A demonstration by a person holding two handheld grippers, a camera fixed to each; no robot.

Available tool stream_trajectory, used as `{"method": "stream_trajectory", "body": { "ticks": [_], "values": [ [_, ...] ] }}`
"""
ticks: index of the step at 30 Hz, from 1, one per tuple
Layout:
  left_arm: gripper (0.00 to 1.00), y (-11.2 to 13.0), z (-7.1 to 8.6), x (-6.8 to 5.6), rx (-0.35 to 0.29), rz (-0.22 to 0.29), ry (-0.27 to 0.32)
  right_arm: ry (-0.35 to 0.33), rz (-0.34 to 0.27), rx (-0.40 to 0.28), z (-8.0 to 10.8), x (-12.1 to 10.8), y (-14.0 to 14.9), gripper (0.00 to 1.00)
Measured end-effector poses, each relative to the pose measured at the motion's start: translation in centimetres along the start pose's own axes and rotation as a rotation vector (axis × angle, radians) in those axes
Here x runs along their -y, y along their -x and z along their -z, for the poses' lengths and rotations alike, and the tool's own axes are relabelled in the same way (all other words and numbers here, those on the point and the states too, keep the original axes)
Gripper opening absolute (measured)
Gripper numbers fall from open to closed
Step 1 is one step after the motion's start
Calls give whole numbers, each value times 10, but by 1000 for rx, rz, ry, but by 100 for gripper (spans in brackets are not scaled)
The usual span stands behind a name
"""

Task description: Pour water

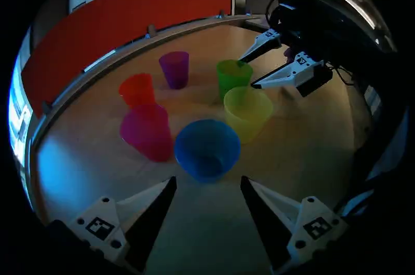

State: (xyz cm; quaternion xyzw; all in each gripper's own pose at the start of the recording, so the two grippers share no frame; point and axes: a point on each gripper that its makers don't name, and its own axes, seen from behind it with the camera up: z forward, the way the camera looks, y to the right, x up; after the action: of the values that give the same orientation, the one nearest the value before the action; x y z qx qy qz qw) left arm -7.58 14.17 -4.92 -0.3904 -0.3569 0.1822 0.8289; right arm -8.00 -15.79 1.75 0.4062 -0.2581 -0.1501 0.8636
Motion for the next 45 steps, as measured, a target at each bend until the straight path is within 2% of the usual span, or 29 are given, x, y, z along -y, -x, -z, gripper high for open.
{"method": "stream_trajectory", "body": {
  "ticks": [8, 17, 26, 35, 41, 45],
  "values": [
    [92, -7, 17, 7, -55, 26, -66, 56, -47, -58, 22, 0, -6, 100],
    [92, -16, 44, 18, -152, 50, -168, 134, -77, -134, 53, 3, -20, 100],
    [92, -24, 65, 39, -267, 84, -288, 228, -104, -203, 77, 3, -36, 100],
    [92, -29, 79, 55, -371, 130, -363, 304, -148, -265, 94, 4, -49, 100],
    [92, -40, 94, 69, -452, 156, -427, 369, -183, -335, 110, -6, -66, 100],
    [92, -48, 107, 77, -510, 172, -473, 418, -180, -379, 124, -11, -77, 100]
  ]
}}
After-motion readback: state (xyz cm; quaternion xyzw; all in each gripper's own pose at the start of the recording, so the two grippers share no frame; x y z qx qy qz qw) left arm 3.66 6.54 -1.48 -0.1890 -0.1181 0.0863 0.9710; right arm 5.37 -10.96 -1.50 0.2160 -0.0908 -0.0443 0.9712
